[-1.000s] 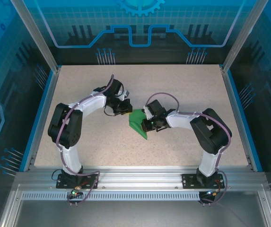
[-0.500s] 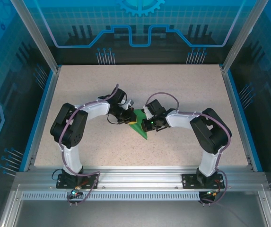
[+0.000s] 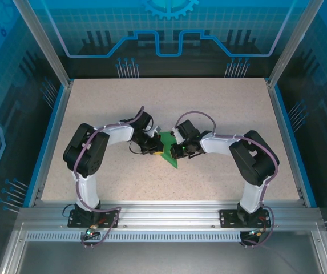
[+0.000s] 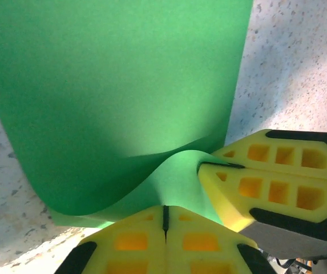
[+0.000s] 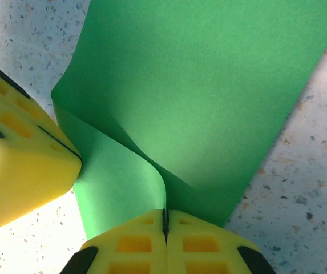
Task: Fold a paper plane with a square sheet of paper (fold left side to right side)
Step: Third fold the triangle at the center of the table.
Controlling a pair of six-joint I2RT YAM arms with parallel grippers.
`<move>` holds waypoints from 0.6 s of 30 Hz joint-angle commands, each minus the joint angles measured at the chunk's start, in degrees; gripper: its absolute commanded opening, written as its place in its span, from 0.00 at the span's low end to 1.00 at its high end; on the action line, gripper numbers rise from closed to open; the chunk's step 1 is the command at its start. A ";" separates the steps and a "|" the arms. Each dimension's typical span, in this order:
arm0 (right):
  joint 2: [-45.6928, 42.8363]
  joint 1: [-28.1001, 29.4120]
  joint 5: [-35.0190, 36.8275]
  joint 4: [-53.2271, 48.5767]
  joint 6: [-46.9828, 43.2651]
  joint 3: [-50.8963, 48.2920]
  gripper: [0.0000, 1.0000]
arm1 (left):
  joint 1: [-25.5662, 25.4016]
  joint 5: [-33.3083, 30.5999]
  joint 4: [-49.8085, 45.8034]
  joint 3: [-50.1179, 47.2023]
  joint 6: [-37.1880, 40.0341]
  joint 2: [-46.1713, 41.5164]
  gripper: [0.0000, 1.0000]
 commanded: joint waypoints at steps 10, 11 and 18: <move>2.24 0.00 1.58 -5.33 -0.94 0.34 0.01 | -0.31 -2.73 -1.96 -1.12 0.52 1.79 0.02; 2.27 0.00 1.58 -5.47 -0.94 0.29 0.01 | -0.27 -2.93 -2.08 -1.29 0.56 1.70 0.02; 1.89 -0.33 1.77 -5.47 -0.43 0.49 0.02 | -0.27 -4.25 -2.42 -2.89 0.85 1.25 0.01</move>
